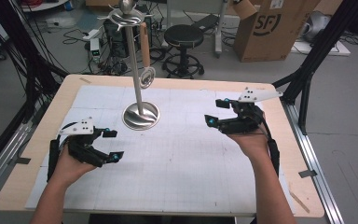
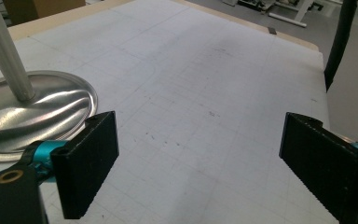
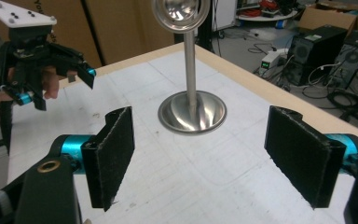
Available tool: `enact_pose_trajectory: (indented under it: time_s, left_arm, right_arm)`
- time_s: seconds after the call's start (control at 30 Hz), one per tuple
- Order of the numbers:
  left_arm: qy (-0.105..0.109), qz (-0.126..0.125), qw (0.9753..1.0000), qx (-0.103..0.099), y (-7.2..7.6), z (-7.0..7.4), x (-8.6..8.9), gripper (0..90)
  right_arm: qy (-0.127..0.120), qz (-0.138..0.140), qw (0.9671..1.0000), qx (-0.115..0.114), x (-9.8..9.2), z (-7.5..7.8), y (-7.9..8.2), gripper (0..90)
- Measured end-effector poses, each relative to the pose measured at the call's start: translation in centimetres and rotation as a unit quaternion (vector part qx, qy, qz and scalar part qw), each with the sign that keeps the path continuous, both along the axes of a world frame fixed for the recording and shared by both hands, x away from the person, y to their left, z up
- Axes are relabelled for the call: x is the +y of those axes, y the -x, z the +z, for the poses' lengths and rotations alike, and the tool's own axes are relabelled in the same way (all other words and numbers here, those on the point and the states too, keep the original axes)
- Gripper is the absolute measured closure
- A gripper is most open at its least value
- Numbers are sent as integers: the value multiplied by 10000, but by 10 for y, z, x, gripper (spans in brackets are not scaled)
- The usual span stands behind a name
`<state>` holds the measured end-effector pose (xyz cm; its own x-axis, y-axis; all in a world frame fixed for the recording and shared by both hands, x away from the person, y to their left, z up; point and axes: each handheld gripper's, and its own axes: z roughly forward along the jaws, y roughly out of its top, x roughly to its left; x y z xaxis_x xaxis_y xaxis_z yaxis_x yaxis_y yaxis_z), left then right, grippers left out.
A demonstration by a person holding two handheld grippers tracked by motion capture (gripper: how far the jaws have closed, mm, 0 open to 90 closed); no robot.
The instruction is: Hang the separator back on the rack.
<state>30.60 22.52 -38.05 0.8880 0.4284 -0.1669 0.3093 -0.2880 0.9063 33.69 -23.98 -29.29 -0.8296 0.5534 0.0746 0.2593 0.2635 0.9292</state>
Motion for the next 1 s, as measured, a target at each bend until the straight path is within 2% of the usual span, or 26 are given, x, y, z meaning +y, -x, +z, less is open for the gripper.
enact_pose_trajectory:
  time_s: [0.13, 0.37, 0.5, 0.7, 0.9, 1.0]
  left_arm:
    - [-61, 14, 10000, 40, -1, -1, -1, 117]
    - [18, 44, 10000, 24, -2, 0, 0, 107]
    - [16, 89, 10000, 4, -3, -1, 0, 77]
    - [-1, 85, 10000, 16, -4, -2, 0, 66]
    - [-16, 83, 10000, -28, -4, -3, -1, 66]
    - [-25, 75, 10000, -32, -4, -3, -1, 66]
  right_arm:
    - [-99, -29, 9999, 86, -7, -11, 8, 225]
    - [-23, -151, 9996, 230, -15, -34, 18, 192]
    - [28, -202, 9994, 270, -16, -49, 22, 166]
    - [-84, -245, 9991, 346, -18, -71, 29, 144]
    - [-150, -232, 9989, 373, -16, -86, 38, 136]
    - [-57, -198, 9988, 440, -15, -91, 38, 136]
